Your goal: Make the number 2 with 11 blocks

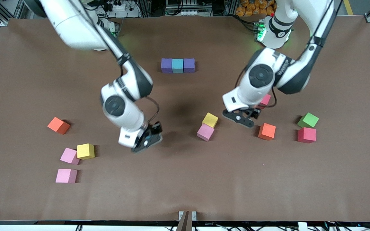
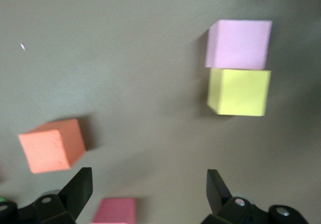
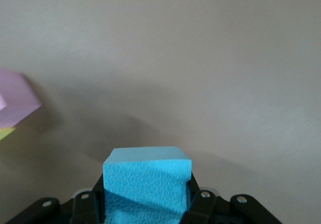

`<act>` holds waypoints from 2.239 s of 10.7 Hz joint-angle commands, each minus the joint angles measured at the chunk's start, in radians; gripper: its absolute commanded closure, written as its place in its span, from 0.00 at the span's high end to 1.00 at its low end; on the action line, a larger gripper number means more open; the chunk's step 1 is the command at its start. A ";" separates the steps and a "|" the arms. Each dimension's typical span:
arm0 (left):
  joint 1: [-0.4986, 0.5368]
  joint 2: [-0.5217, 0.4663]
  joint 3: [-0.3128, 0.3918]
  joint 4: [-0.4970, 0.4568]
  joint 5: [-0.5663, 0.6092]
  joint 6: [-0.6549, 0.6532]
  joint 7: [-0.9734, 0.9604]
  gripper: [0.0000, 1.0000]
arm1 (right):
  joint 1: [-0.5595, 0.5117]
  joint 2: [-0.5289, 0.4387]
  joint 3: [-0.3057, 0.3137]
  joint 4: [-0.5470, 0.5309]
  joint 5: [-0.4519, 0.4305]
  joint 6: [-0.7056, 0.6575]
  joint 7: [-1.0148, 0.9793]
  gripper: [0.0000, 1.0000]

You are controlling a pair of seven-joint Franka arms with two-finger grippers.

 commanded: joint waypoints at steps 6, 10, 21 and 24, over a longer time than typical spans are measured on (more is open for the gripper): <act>-0.030 0.043 0.080 0.064 0.000 -0.052 0.072 1.00 | 0.579 -0.141 -0.285 -0.224 -0.003 0.035 0.635 0.07; -0.045 0.068 0.073 0.064 0.046 -0.054 -0.010 1.00 | 0.757 -0.135 -0.328 -0.283 -0.158 0.052 0.916 0.07; -0.228 0.237 0.040 0.113 0.048 0.142 -0.184 1.00 | 0.931 -0.100 -0.403 -0.382 -0.155 0.156 1.082 0.05; -0.228 0.266 0.047 0.118 0.072 0.201 -0.172 1.00 | 0.951 -0.094 -0.403 -0.388 -0.155 0.159 1.110 0.04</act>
